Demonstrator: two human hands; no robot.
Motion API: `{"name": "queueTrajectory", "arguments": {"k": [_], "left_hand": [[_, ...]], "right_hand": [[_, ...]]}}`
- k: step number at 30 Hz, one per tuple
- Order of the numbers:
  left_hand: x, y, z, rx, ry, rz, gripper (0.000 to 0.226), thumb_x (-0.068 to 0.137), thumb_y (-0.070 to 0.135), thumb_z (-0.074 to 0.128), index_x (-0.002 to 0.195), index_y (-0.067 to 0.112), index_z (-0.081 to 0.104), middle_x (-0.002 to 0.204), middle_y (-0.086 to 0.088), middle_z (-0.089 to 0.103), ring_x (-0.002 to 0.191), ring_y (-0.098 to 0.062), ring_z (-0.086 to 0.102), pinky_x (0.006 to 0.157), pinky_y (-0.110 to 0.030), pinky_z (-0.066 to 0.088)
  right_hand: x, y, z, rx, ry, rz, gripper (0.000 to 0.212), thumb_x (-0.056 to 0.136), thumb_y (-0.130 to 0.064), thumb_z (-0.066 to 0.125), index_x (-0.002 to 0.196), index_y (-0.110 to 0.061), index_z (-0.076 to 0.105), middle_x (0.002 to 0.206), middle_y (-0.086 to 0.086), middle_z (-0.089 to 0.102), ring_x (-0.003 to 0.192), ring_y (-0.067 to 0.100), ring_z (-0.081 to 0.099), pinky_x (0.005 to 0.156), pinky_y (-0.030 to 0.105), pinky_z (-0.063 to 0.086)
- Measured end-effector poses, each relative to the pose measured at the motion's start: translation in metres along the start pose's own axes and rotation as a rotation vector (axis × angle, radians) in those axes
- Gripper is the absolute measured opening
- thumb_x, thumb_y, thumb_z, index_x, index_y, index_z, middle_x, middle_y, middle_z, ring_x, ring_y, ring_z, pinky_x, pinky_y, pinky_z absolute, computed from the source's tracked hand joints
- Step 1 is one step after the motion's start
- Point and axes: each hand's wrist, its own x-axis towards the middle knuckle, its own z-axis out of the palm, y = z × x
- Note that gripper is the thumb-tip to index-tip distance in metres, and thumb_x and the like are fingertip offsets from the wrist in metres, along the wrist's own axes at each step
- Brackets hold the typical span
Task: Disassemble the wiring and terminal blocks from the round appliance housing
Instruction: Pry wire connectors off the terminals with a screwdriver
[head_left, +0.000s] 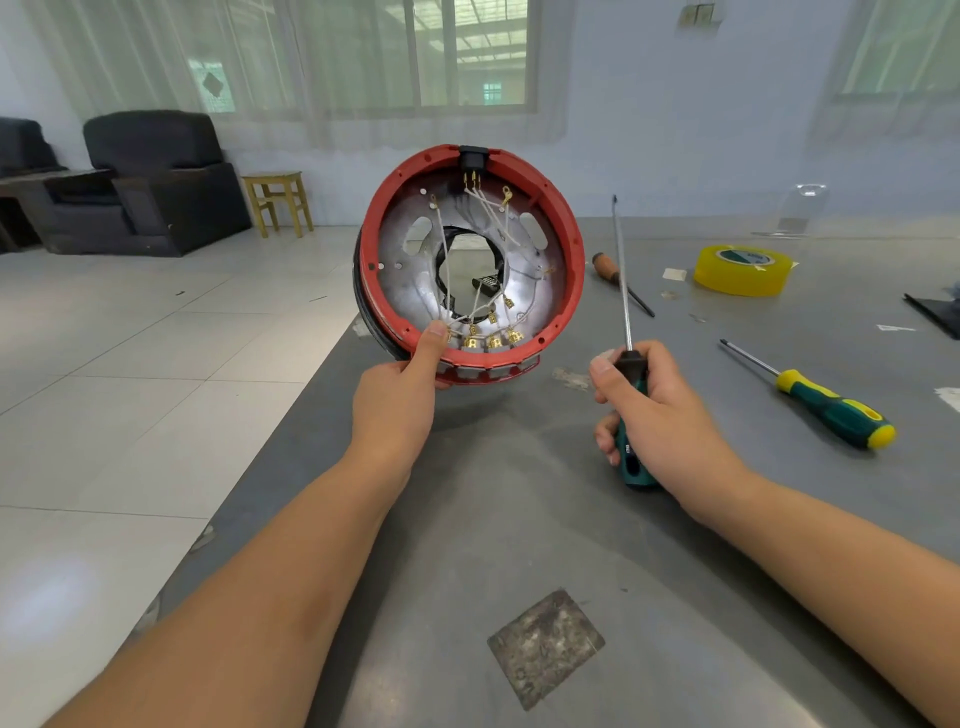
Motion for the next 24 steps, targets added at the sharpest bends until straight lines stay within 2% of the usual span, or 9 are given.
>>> {"name": "queueTrajectory", "arguments": {"k": [3, 6, 9, 12, 13, 16, 19, 21, 24], "left_hand": [[-0.008, 0.003, 0.012, -0.056, -0.05, -0.018, 0.071, 0.089, 0.078, 0.057, 0.053, 0.021, 0.032, 0.043, 0.011, 0.03, 0.039, -0.008, 0.031, 0.056, -0.034, 0.027], [-0.017, 0.004, 0.022, -0.071, -0.114, -0.034, 0.079, 0.088, 0.08, 0.056, 0.036, 0.023, 0.039, 0.041, 0.014, 0.032, 0.034, -0.007, 0.033, 0.055, -0.034, 0.027], [-0.025, 0.007, 0.027, 0.004, -0.18, -0.008, 0.079, 0.091, 0.078, 0.053, 0.03, 0.029, 0.05, 0.036, 0.015, 0.037, 0.033, -0.005, 0.037, 0.054, -0.034, 0.029], [-0.025, 0.007, 0.025, 0.037, -0.269, 0.015, 0.076, 0.092, 0.076, 0.054, 0.039, 0.022, 0.049, 0.04, 0.012, 0.036, 0.035, -0.008, 0.035, 0.054, -0.033, 0.027], [-0.025, 0.007, 0.024, 0.029, -0.299, 0.022, 0.068, 0.091, 0.077, 0.054, 0.05, 0.023, 0.048, 0.045, 0.011, 0.032, 0.038, -0.009, 0.029, 0.055, -0.034, 0.024], [-0.025, 0.007, 0.02, 0.033, -0.377, 0.017, 0.063, 0.087, 0.081, 0.055, 0.089, 0.019, 0.063, 0.055, 0.004, 0.028, 0.049, -0.015, 0.024, 0.057, -0.035, 0.022], [-0.023, 0.009, 0.015, 0.056, -0.438, -0.005, 0.09, 0.081, 0.088, 0.053, 0.089, 0.001, 0.075, 0.054, 0.003, 0.027, 0.048, -0.016, 0.023, 0.054, -0.033, 0.021], [-0.022, 0.012, 0.013, 0.045, -0.49, -0.025, 0.089, 0.077, 0.093, 0.049, 0.085, 0.011, 0.082, 0.055, 0.001, 0.025, 0.051, -0.017, 0.021, 0.057, -0.034, 0.019], [-0.018, 0.013, 0.011, 0.009, -0.551, -0.06, 0.085, 0.068, 0.099, 0.048, 0.067, 0.018, 0.074, 0.055, 0.0, 0.024, 0.052, -0.018, 0.018, 0.057, -0.034, 0.018]], "right_hand": [[0.005, 0.003, -0.001, 0.029, 0.023, 0.098, 0.062, 0.07, -0.074, 0.067, 0.106, -0.028, 0.046, 0.089, -0.005, 0.071, 0.06, 0.021, 0.065, 0.061, 0.036, 0.053], [0.012, 0.002, 0.0, 0.195, 0.053, 0.189, 0.079, 0.06, -0.074, 0.08, 0.111, -0.024, 0.046, 0.111, -0.001, 0.069, 0.065, 0.022, 0.068, 0.059, 0.033, 0.054], [0.016, -0.003, 0.002, 0.333, 0.036, 0.251, 0.088, 0.057, -0.068, 0.088, 0.117, -0.021, 0.047, 0.117, 0.001, 0.068, 0.065, 0.022, 0.068, 0.056, 0.031, 0.054], [0.019, -0.006, 0.004, 0.392, 0.083, 0.273, 0.081, 0.059, -0.06, 0.089, 0.116, -0.018, 0.048, 0.113, 0.004, 0.07, 0.063, 0.02, 0.065, 0.054, 0.031, 0.054], [0.02, -0.006, 0.004, 0.413, 0.095, 0.271, 0.075, 0.064, -0.055, 0.088, 0.115, -0.018, 0.048, 0.111, 0.007, 0.072, 0.063, 0.019, 0.064, 0.054, 0.031, 0.054], [0.02, -0.006, 0.002, 0.451, 0.08, 0.259, 0.064, 0.078, -0.041, 0.085, 0.122, -0.01, 0.05, 0.11, 0.015, 0.074, 0.061, 0.018, 0.061, 0.053, 0.028, 0.052], [0.021, -0.004, -0.002, 0.479, 0.079, 0.248, 0.065, 0.083, -0.035, 0.083, 0.13, -0.003, 0.05, 0.105, 0.018, 0.073, 0.059, 0.017, 0.058, 0.049, 0.027, 0.05], [0.022, -0.004, -0.003, 0.503, 0.088, 0.245, 0.07, 0.083, -0.034, 0.083, 0.134, -0.002, 0.047, 0.101, 0.016, 0.072, 0.059, 0.017, 0.057, 0.048, 0.027, 0.049], [0.021, -0.002, -0.003, 0.523, 0.09, 0.233, 0.061, 0.082, -0.033, 0.084, 0.125, -0.008, 0.048, 0.092, 0.013, 0.072, 0.059, 0.017, 0.057, 0.048, 0.027, 0.049]]}}
